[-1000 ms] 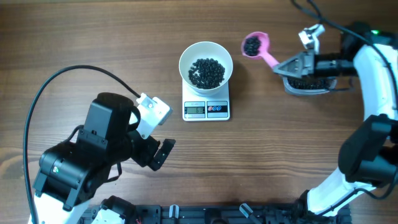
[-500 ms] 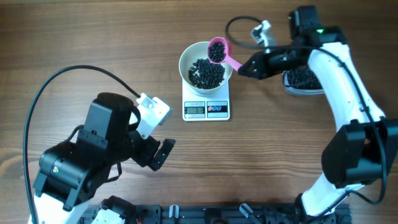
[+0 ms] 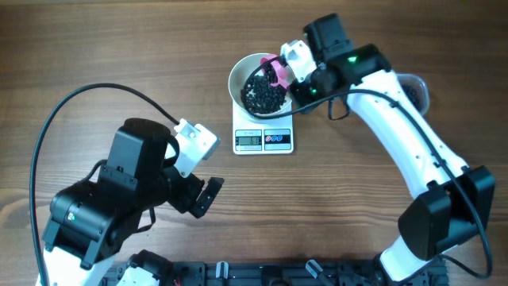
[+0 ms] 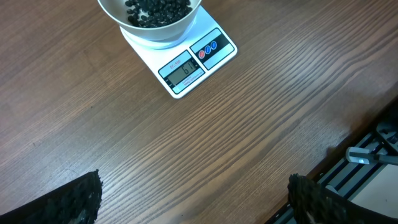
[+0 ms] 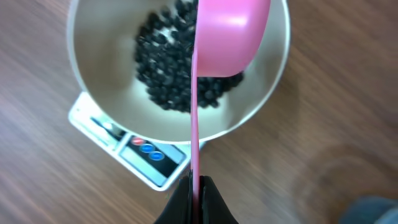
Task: Scoop item into bowl and weigh 150g on scale
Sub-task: 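Carry the scoop over the white bowl and pour beans in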
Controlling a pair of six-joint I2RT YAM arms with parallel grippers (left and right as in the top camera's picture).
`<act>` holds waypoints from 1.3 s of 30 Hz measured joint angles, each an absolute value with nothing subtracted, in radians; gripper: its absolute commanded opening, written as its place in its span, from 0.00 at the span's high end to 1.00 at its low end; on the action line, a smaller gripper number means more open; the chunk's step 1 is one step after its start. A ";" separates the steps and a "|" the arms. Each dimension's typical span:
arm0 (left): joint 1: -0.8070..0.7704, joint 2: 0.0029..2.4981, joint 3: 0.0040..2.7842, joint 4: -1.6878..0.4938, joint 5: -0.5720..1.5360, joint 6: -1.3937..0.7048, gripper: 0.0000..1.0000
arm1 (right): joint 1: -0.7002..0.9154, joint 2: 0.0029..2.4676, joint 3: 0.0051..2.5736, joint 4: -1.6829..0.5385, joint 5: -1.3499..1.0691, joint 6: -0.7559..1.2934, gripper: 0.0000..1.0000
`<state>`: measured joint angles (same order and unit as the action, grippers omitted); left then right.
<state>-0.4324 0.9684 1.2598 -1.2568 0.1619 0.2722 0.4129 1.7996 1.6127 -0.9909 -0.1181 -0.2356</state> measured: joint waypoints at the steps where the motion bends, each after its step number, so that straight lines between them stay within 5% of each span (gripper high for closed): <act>1: -0.432 0.968 1.260 -1.257 0.162 0.272 0.00 | 0.423 1.800 1.613 -0.990 -0.091 -0.236 0.96; 39: -0.432 0.968 1.260 -1.257 0.162 0.272 0.00 | 0.495 1.700 1.613 -0.999 0.193 -0.249 0.96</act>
